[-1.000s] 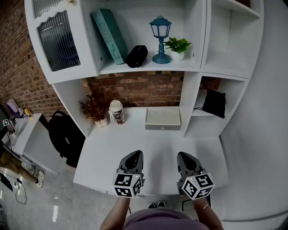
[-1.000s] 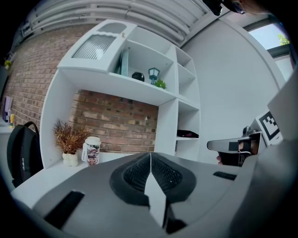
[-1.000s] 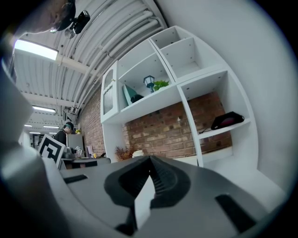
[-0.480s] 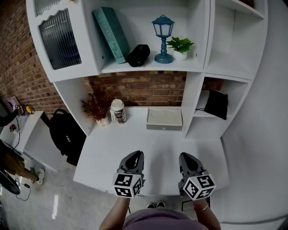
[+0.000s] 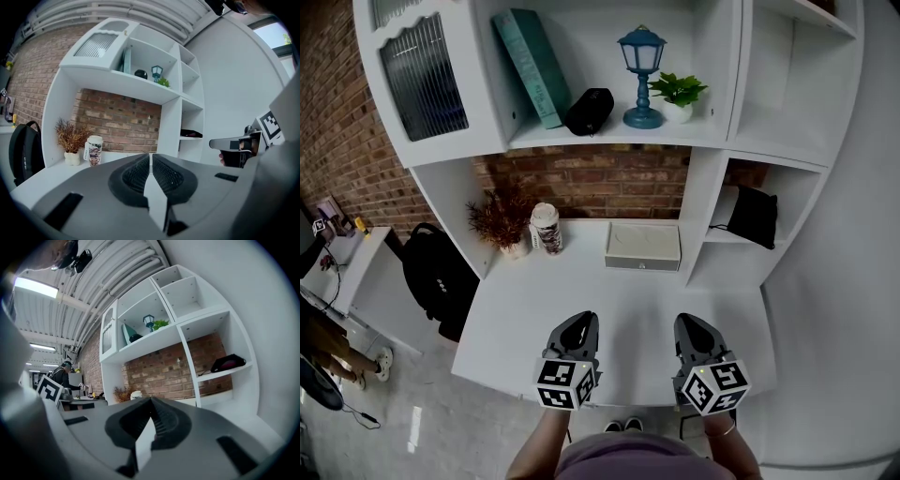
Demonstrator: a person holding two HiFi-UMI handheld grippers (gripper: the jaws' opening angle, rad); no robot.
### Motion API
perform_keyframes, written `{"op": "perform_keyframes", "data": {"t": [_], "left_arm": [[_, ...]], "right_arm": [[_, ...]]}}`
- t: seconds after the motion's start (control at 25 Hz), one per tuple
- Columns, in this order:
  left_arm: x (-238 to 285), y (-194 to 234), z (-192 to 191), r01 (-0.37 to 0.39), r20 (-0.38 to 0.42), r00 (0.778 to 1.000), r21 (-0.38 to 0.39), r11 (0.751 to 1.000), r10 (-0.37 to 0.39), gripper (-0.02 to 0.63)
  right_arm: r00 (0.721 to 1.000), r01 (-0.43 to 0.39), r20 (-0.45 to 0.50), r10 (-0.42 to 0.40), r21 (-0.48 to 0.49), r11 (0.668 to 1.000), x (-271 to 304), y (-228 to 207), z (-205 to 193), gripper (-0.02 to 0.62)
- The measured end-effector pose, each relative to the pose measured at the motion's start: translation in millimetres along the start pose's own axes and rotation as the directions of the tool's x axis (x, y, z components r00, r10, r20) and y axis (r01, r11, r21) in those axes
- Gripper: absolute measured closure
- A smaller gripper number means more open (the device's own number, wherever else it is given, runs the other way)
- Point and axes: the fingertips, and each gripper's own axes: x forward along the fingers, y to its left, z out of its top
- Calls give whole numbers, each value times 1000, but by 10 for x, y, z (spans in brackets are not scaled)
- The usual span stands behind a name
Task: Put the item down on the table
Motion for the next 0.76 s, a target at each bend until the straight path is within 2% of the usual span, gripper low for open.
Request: {"op": "perform_keyframes", "data": {"t": [0.76], "left_arm": [[38,94,26,-41,1,999,8,999,41,603]], "right_arm": [[999,-36,-23,36,-23,999,172,7,-6,603]]}}
